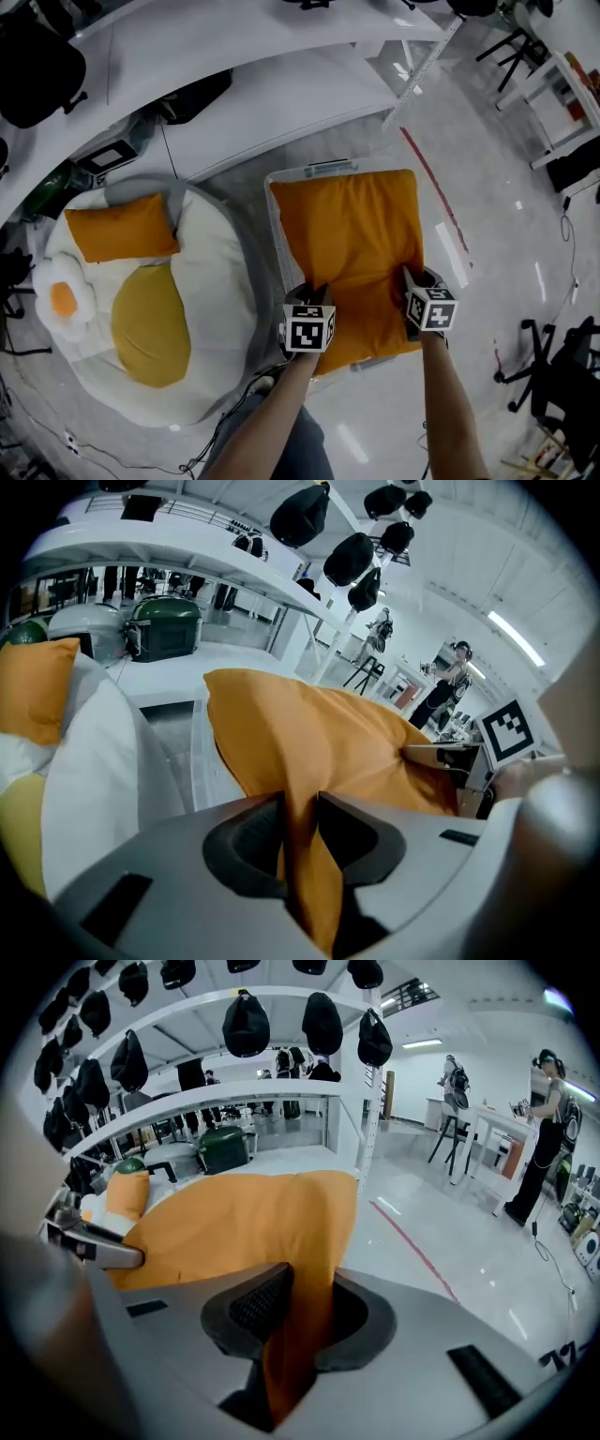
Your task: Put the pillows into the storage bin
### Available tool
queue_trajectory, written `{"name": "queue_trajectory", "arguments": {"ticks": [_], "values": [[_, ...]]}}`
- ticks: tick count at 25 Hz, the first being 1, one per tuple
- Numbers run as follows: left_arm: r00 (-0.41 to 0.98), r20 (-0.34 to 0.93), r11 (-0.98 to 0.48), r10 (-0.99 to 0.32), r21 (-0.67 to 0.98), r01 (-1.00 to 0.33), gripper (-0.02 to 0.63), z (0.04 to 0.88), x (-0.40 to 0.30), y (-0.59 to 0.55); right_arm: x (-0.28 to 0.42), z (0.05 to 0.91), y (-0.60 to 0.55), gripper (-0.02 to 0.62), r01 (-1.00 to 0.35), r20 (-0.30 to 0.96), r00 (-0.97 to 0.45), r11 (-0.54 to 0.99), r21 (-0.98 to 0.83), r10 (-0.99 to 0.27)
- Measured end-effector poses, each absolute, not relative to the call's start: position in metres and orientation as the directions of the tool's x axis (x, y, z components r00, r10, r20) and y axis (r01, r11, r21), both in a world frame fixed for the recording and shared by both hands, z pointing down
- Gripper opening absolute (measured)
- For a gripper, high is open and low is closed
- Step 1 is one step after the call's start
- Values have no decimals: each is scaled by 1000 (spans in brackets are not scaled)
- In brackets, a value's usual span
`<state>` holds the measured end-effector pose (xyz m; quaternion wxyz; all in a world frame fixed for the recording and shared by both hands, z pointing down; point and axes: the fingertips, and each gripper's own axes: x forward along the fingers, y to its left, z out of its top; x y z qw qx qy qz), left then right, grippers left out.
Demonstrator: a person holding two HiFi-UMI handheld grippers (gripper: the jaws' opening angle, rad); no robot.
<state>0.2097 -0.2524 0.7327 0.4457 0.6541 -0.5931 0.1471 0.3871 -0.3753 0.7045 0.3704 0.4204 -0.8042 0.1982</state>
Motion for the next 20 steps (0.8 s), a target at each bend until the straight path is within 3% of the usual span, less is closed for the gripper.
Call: {"name": "queue_trajectory", "arguments": {"ticks": [9,14,16,20], "values": [[260,754,50,-603,361,-931,154,782,214,-260,400,760,-381,120,-839,782,-293,540,66,-550],[251,792,109,-556,370,-923,218,792,206,-246,404,750,-382,265,-848,787,-256,521,95,-561],[254,790,109,-559,374,-921,273,784,204,-240,402,738,-377,271,-849,776,-275,522,80,-567],[224,750,141,-623,389,-910,291,745,186,-234,387,701,-364,299,-848,745,-340,530,21,-574]]}}
